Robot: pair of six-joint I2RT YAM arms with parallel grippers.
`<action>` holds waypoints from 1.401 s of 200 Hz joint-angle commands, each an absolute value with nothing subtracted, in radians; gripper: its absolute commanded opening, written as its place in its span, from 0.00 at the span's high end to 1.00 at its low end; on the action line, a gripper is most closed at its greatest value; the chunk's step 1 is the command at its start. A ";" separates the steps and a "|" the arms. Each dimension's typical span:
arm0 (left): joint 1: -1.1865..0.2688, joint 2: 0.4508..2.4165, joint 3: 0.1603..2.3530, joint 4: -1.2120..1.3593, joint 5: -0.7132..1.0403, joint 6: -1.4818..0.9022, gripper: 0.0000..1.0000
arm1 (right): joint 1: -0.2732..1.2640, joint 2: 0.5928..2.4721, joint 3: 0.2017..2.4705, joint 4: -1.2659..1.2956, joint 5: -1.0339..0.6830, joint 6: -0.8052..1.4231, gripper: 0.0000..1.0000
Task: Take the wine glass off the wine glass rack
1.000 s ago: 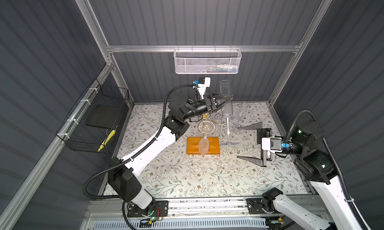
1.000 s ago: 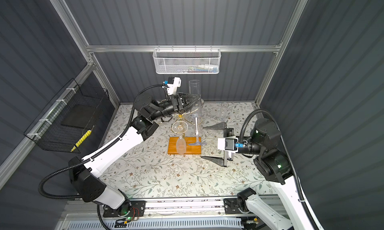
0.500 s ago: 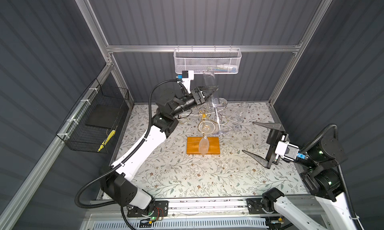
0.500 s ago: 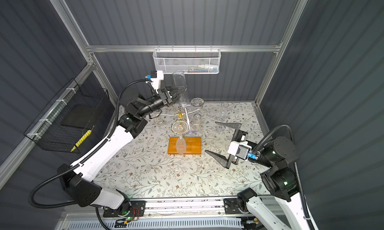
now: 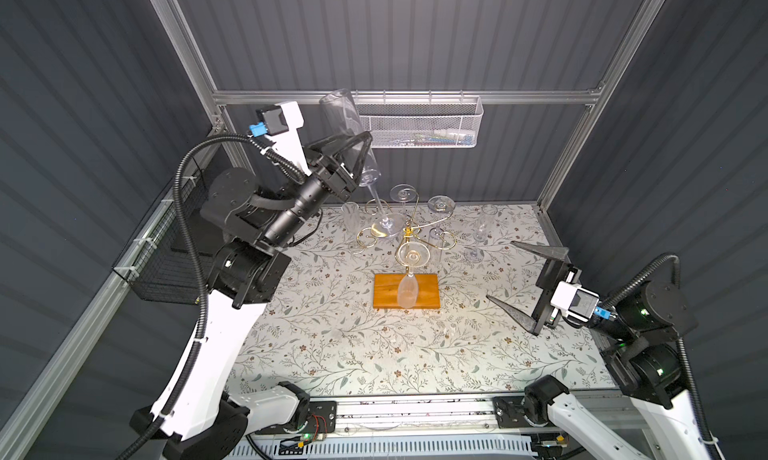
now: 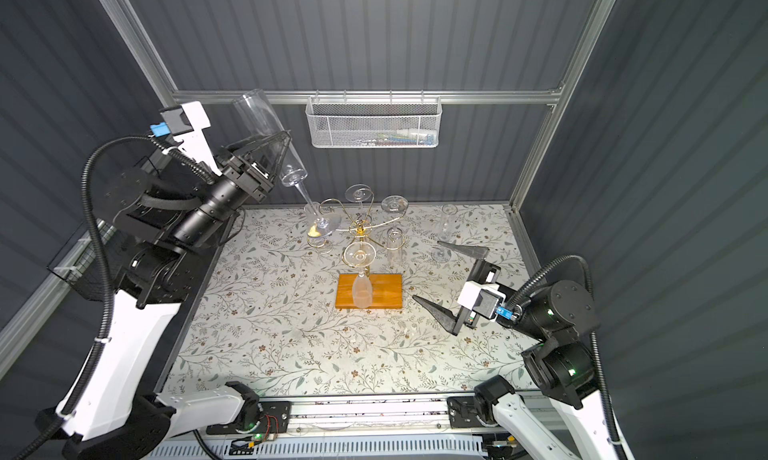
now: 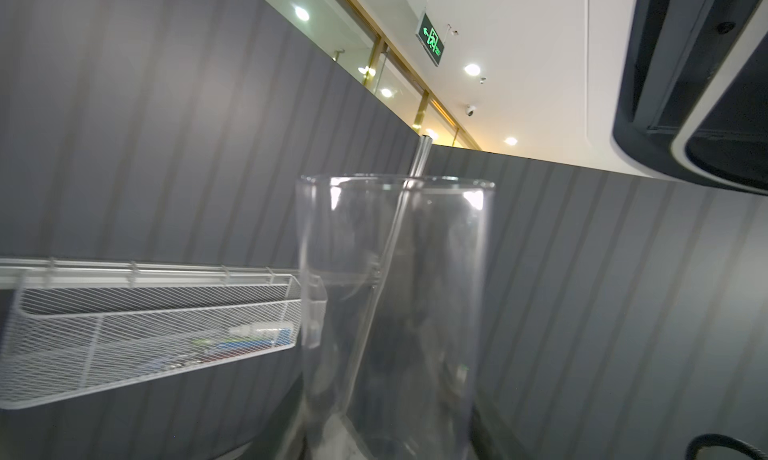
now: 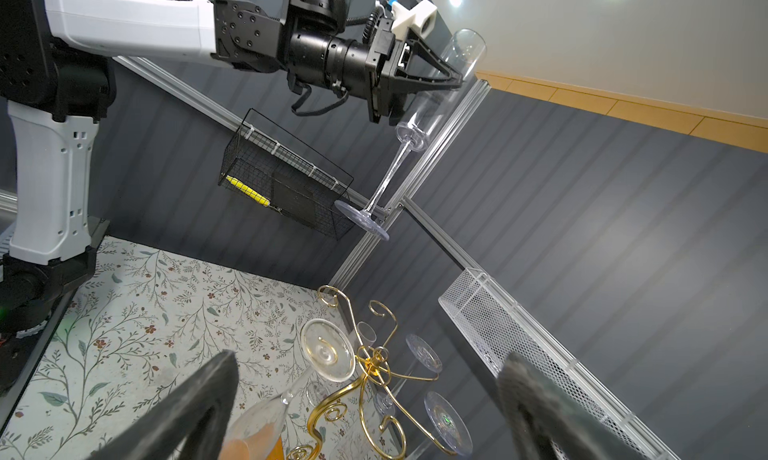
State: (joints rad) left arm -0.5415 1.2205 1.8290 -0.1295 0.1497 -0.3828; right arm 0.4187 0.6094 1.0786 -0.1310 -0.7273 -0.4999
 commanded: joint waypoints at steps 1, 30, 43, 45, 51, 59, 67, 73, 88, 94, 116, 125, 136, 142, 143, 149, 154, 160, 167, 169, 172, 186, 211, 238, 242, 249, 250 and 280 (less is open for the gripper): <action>-0.543 1.189 1.844 -0.259 -0.048 -0.137 0.53 | 0.422 0.599 1.066 -0.117 -0.711 -0.491 0.01; -0.543 1.117 1.765 -0.284 -0.269 0.035 0.54 | 0.423 0.596 1.059 -0.117 -0.705 -0.489 0.01; -0.541 1.084 1.704 -0.261 -0.356 0.118 0.54 | 0.422 0.596 1.055 -0.117 -0.704 -0.485 0.01; -0.543 1.079 1.695 -0.257 -0.373 0.133 0.54 | 0.422 0.597 1.055 -0.117 -0.704 -0.485 0.01; -0.543 1.065 1.656 -0.236 -0.421 0.168 0.54 | 0.421 0.597 1.054 -0.116 -0.703 -0.484 0.01; -0.542 1.047 1.603 -0.204 -0.472 0.216 0.54 | 0.421 0.598 1.052 -0.116 -0.702 -0.485 0.01; -0.543 1.030 1.548 -0.167 -0.508 0.264 0.54 | 0.422 0.598 1.051 -0.117 -0.701 -0.482 0.01; -0.543 1.018 1.511 -0.138 -0.537 0.286 0.54 | 0.422 0.598 1.051 -0.117 -0.699 -0.480 0.01; -0.543 0.999 1.425 -0.075 -0.576 0.319 0.53 | 0.422 0.598 1.049 -0.118 -0.696 -0.478 0.01; -0.543 0.992 1.363 -0.044 -0.590 0.326 0.53 | 0.421 0.597 1.048 -0.118 -0.694 -0.477 0.01; -0.542 0.976 1.230 0.075 -0.633 0.349 0.53 | 0.422 0.593 1.043 -0.119 -0.686 -0.473 0.01; -0.543 0.973 1.184 0.117 -0.637 0.346 0.53 | 0.422 0.591 1.042 -0.123 -0.682 -0.475 0.01; -0.542 0.970 1.132 0.157 -0.632 0.326 0.53 | 0.422 0.589 1.043 -0.135 -0.671 -0.477 0.01; -0.542 0.969 1.108 0.181 -0.628 0.316 0.53 | 0.422 0.587 1.045 -0.145 -0.665 -0.480 0.01; -0.543 0.969 1.103 0.185 -0.628 0.314 0.53 | 0.422 0.586 1.045 -0.146 -0.663 -0.480 0.01; -0.541 0.971 1.076 0.210 -0.627 0.305 0.53 | 0.422 0.585 1.044 -0.154 -0.658 -0.483 0.01; -0.542 0.972 1.053 0.236 -0.627 0.302 0.53 | 0.422 0.585 1.041 -0.159 -0.655 -0.485 0.01; -0.541 0.975 1.024 0.263 -0.626 0.295 0.53 | 0.422 0.581 1.037 -0.161 -0.651 -0.486 0.01; -0.541 0.980 0.993 0.294 -0.627 0.285 0.53 | 0.422 0.577 1.029 -0.161 -0.646 -0.484 0.01; -0.541 0.981 0.986 0.300 -0.626 0.282 0.53 | 0.422 0.577 1.027 -0.161 -0.645 -0.484 0.01; -0.542 0.983 0.973 0.311 -0.625 0.279 0.53 | 0.422 0.574 1.024 -0.161 -0.643 -0.483 0.01; -0.541 0.999 0.923 0.360 -0.634 0.255 0.53 | 0.422 0.571 1.014 -0.161 -0.638 -0.479 0.01; -0.538 1.043 0.858 0.422 -0.639 0.212 0.53 | 0.422 0.568 1.001 -0.165 -0.630 -0.479 0.01; -0.534 1.094 0.777 0.542 -0.624 0.189 0.53 | 0.422 0.556 0.972 -0.160 -0.630 -0.488 0.01; -0.531 1.101 0.764 0.561 -0.622 0.183 0.53 | 0.422 0.554 0.966 -0.157 -0.629 -0.490 0.01; -0.528 1.116 0.741 0.590 -0.618 0.171 0.53 | 0.421 0.549 0.957 -0.153 -0.625 -0.492 0.01; -0.528 1.118 0.739 0.595 -0.617 0.169 0.53 | 0.421 0.549 0.955 -0.152 -0.625 -0.492 0.01; -0.507 1.188 0.652 0.737 -0.615 0.113 0.54 | 0.422 0.536 0.930 -0.149 -0.613 -0.505 0.01</action>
